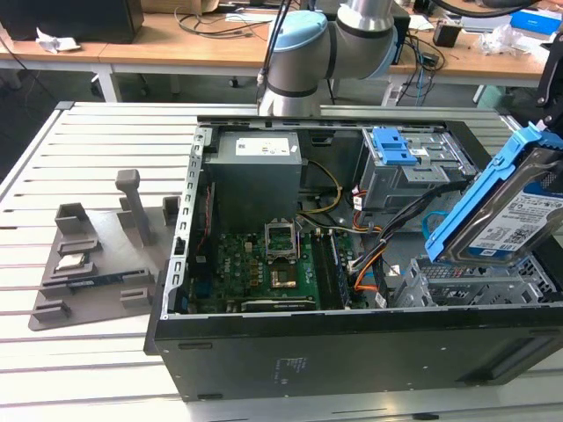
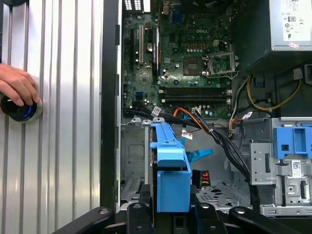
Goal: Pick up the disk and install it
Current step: 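Pick up the disk, then insert the disk into the insertion slot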
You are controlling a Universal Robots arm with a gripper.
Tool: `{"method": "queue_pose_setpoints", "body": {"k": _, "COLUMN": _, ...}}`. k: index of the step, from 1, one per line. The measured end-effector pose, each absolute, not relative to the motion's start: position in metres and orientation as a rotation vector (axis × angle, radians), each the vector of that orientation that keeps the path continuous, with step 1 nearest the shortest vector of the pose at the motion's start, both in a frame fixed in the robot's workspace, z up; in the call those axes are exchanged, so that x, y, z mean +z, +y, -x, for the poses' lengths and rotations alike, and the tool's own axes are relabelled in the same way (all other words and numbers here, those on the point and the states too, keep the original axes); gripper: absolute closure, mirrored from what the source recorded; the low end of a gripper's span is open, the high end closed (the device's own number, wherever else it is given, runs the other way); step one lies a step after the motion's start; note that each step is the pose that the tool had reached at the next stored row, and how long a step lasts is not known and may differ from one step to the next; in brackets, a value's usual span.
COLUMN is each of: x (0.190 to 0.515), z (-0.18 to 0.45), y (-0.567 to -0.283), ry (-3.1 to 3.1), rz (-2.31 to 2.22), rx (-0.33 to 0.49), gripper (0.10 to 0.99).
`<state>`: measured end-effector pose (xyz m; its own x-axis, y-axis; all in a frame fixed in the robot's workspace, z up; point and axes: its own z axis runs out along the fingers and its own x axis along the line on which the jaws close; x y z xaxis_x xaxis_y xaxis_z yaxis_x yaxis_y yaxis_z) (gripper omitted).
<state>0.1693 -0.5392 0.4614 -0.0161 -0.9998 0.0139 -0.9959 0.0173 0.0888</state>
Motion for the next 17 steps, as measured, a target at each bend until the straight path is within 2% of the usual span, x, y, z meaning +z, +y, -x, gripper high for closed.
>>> {"method": "queue_pose_setpoints", "body": {"k": 17, "x": 0.450, "z": -0.171, "y": -0.539, "ry": -2.189, "rz": -2.150, "rx": -0.082, "gripper": 0.722}}
